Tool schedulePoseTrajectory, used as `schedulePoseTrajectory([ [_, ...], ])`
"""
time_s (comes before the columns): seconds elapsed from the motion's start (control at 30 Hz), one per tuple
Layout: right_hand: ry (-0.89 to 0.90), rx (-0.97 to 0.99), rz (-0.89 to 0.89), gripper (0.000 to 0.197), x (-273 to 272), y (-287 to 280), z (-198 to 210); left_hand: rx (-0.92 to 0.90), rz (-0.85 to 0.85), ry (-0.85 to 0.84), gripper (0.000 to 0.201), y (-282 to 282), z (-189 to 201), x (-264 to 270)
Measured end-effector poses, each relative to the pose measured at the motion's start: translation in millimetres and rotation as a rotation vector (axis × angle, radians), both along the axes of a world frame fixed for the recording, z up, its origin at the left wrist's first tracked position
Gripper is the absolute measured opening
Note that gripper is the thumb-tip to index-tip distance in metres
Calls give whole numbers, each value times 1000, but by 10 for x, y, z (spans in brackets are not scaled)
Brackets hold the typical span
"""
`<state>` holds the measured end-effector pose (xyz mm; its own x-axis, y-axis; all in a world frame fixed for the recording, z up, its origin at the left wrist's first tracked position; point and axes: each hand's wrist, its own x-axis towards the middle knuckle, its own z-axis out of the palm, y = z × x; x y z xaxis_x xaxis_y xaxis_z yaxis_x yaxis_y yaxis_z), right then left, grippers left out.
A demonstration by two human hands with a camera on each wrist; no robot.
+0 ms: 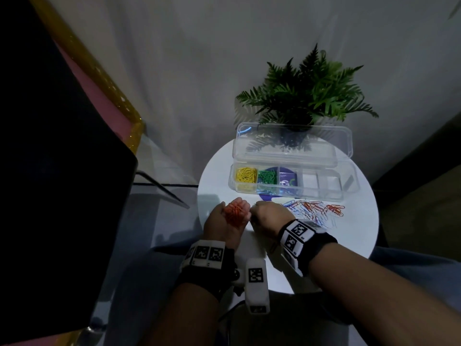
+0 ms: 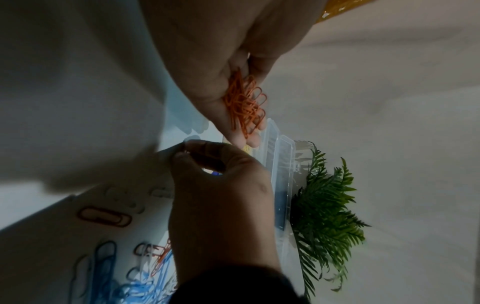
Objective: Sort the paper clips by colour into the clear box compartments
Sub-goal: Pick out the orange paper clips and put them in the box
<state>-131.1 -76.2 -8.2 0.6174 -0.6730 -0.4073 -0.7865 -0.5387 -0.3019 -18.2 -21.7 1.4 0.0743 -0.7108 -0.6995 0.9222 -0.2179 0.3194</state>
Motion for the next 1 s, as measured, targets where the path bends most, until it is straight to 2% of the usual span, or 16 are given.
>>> schedulePoseTrajectory([
  [0.1,-79,1,-12,24,-25,-8,29,-33,1,19,41,4,74,-73],
  [0.23,-249,-71,-63,11,-238,-16,99,23,14,-17,43,-9,87,-84],
  [0.3,-286,-36,-55,15,-382,-32,157,40,10,-33,42,-9,80,-71],
  [0.37,-242,29,13,21,-509,12,191,57,12,-52,41,-13,57,-75],
  [0.5,-132,132,156,21,-640,160,105,96,24,-64,41,-18,54,-129],
  [0.67,20,52,335,21,-584,171,36,129,15,-65,43,-1,58,-162],
  [0.83,13,86,282,18,-613,153,8,131,36,-74,43,-1,-35,-160],
  [0.93,-81,99,252,18,-657,179,-19,125,14,-103,44,-10,-67,-165],
  [1.0,-165,109,161,16,-682,201,-17,140,3,-129,44,-15,-71,-163],
])
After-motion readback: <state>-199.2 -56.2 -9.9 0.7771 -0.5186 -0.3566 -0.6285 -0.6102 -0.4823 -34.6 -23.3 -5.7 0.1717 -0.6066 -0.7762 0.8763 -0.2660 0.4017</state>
